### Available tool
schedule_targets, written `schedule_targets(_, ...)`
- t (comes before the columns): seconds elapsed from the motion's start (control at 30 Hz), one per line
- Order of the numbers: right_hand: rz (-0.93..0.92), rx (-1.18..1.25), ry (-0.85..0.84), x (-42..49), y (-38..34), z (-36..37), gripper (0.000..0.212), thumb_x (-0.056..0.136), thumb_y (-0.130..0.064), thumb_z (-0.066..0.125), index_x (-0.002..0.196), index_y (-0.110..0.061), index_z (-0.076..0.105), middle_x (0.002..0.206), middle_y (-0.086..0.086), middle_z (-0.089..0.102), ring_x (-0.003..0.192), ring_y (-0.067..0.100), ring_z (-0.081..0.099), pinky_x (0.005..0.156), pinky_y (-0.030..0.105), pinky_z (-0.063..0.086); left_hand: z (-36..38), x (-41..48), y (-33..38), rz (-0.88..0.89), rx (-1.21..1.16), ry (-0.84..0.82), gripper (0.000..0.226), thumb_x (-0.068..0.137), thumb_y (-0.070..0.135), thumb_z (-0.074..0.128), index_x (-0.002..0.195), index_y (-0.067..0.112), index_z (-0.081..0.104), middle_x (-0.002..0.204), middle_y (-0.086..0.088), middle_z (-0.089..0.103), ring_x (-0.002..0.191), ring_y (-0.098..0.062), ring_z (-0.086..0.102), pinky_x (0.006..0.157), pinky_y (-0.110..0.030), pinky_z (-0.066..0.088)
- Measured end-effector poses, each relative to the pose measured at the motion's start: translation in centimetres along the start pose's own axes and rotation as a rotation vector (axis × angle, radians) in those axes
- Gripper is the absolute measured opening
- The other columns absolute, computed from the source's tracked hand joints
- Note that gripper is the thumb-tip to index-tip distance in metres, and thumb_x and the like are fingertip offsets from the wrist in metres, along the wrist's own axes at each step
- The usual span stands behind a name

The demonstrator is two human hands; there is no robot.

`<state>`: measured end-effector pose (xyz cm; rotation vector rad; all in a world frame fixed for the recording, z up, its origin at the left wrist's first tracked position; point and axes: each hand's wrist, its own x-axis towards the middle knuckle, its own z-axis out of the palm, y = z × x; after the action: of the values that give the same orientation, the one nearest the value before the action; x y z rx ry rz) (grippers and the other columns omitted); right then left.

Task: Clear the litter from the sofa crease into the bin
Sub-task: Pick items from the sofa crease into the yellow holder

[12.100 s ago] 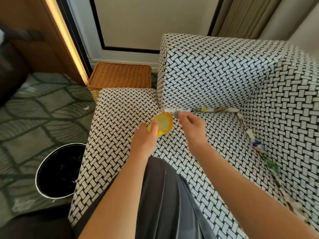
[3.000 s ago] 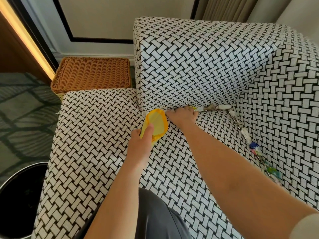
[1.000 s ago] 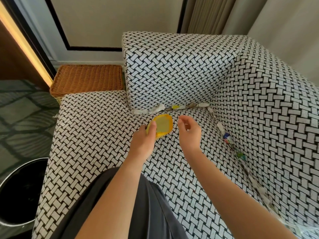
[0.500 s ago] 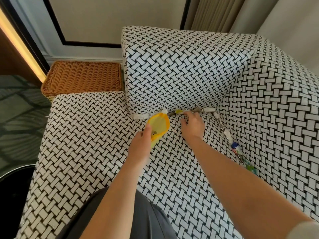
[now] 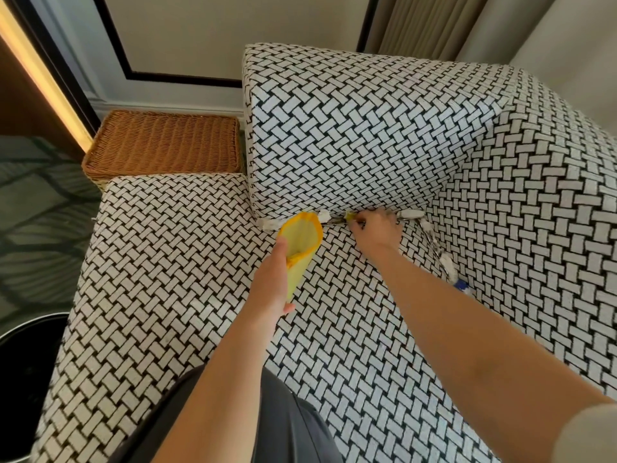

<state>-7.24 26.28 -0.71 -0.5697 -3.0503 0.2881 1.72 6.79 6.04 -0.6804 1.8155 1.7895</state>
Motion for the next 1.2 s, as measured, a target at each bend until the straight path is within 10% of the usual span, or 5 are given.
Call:
schedule_targets(0.3,0.088,0.971,0.020,-9.9,-0.7,-1.8,0.026,0.093,-0.020,0.051,0.069,-0.013,0.059,0.054,-0.009,0.046,0.050,0.004,0.037,0.053,0.020,0.036,0.6,-1.2,-0.1,0.105,0.164,0.040,0.037,0.096,0.053,0.026,0.075,0.026,0.040,0.073,0.004,0.036,0.065,-0.012,0.037,0.091,-0.043,0.046)
schedule_targets(0.47,0.035,1.367,-0.110,-13.9,-3.3,-6.8,0.013,0.088,-0.010,0.058,0.076,-0.013,0.061,0.059,-0.011,0.055,0.058,0.002,0.051,0.069,0.015,0.049,0.7,-1.7,-0.6,0.156,0.249,0.048,0.035,0.096,0.051,0.027,0.099,0.020,0.043,0.079,0.005,0.042,0.072,-0.012,0.042,0.092,-0.044,0.048)
schedule_targets(0.87,0.147,0.745,0.149,-10.9,-0.5,-3.2,0.024,0.095,-0.026,0.046,0.113,-0.019,0.062,0.115,0.001,0.048,0.111,0.018,0.045,0.095,0.034,0.041,0.6,-1.2,-2.0,0.314,0.513,0.051,0.067,0.093,0.060,0.020,0.117,0.006,0.051,0.089,-0.012,0.056,0.065,-0.014,0.048,0.055,-0.028,0.038)
schedule_targets(1.03,0.152,0.225,0.130,-8.3,3.0,-0.3,0.041,0.090,-0.042,0.050,0.127,-0.025,0.050,0.126,0.003,0.047,0.117,0.020,0.040,0.099,0.037,0.031,0.7,-0.3,-2.0,0.308,0.519,0.055,0.068,0.093,0.060,0.021,0.126,0.006,0.046,0.118,-0.020,0.055,0.098,-0.030,0.058,0.079,-0.039,0.046)
schedule_targets(1.2,0.138,0.150,0.109,-4.5,2.0,-0.3,0.049,0.088,-0.050,0.048,0.129,-0.024,0.047,0.129,0.007,0.047,0.119,0.024,0.041,0.099,0.040,0.032,0.9,0.6,-1.8,0.327,0.508,0.073,0.061,0.094,0.056,0.024,0.117,0.005,0.049,0.079,-0.002,0.043,0.062,-0.011,0.040,0.051,-0.026,0.030)
